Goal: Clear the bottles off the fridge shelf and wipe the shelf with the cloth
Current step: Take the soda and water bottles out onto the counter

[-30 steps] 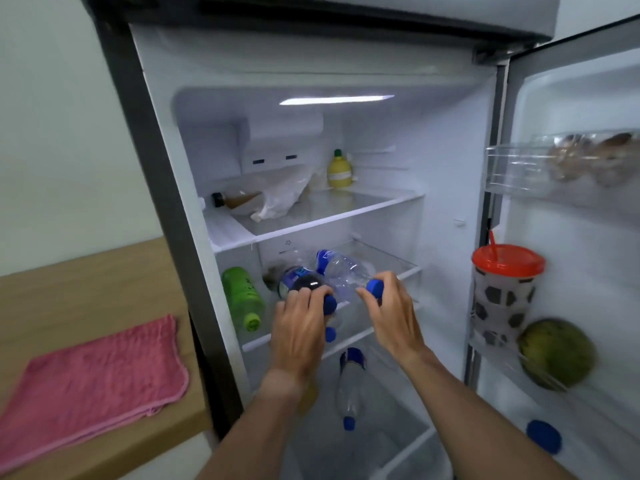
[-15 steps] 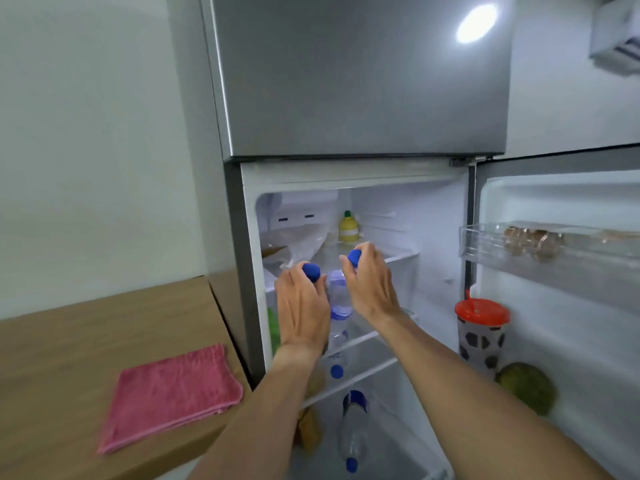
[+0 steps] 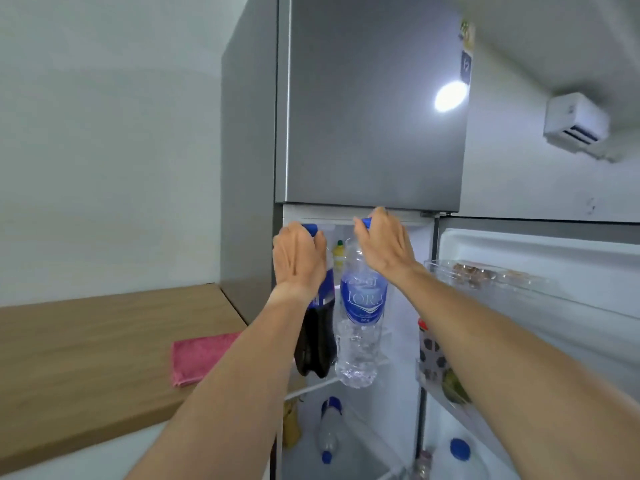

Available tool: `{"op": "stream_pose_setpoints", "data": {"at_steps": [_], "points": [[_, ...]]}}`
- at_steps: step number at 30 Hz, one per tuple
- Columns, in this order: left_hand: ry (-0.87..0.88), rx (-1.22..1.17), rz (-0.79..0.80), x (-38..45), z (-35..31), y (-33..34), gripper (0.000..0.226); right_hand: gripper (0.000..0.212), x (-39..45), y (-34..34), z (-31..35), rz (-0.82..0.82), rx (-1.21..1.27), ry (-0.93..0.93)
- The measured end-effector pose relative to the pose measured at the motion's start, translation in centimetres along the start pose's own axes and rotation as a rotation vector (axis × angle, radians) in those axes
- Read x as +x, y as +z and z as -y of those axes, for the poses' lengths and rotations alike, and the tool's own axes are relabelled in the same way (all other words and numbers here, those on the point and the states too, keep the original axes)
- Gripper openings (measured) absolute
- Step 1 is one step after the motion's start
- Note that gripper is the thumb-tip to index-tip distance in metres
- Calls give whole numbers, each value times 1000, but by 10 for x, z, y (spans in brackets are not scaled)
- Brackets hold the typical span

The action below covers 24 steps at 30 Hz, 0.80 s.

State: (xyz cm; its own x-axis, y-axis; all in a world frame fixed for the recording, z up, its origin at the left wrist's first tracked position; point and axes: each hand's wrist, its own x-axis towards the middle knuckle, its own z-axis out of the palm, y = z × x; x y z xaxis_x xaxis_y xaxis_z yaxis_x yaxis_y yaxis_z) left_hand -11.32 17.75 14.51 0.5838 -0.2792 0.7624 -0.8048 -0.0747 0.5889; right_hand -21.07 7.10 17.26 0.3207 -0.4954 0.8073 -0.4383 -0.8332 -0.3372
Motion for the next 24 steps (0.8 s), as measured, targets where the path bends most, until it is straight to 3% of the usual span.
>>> {"op": "stream_pose_setpoints", "data": {"at_steps": [10,16,24], "points": [[-44,92,-148,36,4,-105,22,31,27,-21,105,-91,161,-115],[-129,192,-217,76,55,-147,27,32,63,29,162,-69,328,-140],[-132,301,-206,121,141,-153,26,33,92,128,217,63,411,-222]]}}
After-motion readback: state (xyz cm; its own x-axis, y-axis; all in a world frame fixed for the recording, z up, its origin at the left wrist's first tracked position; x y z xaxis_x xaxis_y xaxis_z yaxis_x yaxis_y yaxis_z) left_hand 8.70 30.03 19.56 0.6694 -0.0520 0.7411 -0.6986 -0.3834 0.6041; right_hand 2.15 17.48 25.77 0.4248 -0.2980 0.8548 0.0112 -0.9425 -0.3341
